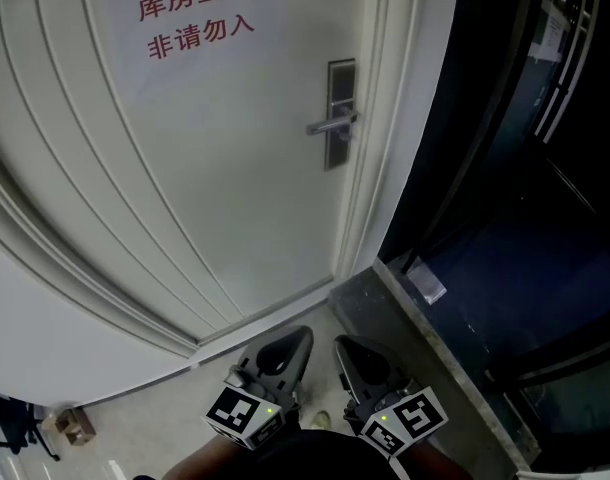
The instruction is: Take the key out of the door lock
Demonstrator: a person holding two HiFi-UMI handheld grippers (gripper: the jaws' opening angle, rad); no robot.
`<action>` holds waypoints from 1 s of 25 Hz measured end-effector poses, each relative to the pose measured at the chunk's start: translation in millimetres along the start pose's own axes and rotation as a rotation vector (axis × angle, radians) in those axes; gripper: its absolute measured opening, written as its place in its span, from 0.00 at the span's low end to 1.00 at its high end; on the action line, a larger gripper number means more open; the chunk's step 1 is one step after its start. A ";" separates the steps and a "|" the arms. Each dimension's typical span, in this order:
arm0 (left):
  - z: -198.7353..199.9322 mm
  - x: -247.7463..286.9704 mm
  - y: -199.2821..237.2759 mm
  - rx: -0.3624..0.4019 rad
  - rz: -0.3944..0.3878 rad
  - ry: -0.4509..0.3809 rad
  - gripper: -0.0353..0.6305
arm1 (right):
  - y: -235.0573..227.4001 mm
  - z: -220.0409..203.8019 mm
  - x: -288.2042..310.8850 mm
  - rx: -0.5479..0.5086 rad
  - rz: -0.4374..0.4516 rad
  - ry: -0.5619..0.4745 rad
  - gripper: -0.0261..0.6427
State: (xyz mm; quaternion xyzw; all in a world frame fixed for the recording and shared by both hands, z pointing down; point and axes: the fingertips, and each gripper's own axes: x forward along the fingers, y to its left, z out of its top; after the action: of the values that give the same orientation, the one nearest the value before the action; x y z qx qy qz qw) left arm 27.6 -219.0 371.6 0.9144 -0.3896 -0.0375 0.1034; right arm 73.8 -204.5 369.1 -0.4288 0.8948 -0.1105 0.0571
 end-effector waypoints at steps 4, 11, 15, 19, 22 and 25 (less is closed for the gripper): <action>-0.8 30.9 21.8 -0.003 -0.019 -0.003 0.06 | -30.3 -1.5 24.8 -0.011 -0.023 0.003 0.06; 5.5 82.4 72.8 -0.002 -0.054 0.004 0.06 | -106.2 24.1 102.7 -0.103 -0.091 -0.038 0.06; 4.8 104.7 103.4 -0.012 -0.061 0.019 0.06 | -163.7 45.8 163.0 -0.152 -0.131 -0.067 0.11; 0.0 124.5 127.7 -0.027 -0.066 0.037 0.06 | -206.1 58.2 213.0 -0.191 -0.169 -0.062 0.19; -1.2 138.7 142.2 -0.033 -0.074 0.041 0.06 | -230.3 60.4 239.2 -0.209 -0.200 -0.058 0.20; -1.6 150.8 152.6 -0.036 -0.089 0.046 0.06 | -252.3 59.6 256.8 -0.215 -0.231 -0.050 0.20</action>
State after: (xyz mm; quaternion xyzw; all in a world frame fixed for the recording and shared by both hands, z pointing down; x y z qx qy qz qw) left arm 25.0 -430.3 408.4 0.9294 -0.3454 -0.0281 0.1268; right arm 115.3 -567.0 371.6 -0.5353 0.8444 -0.0093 0.0202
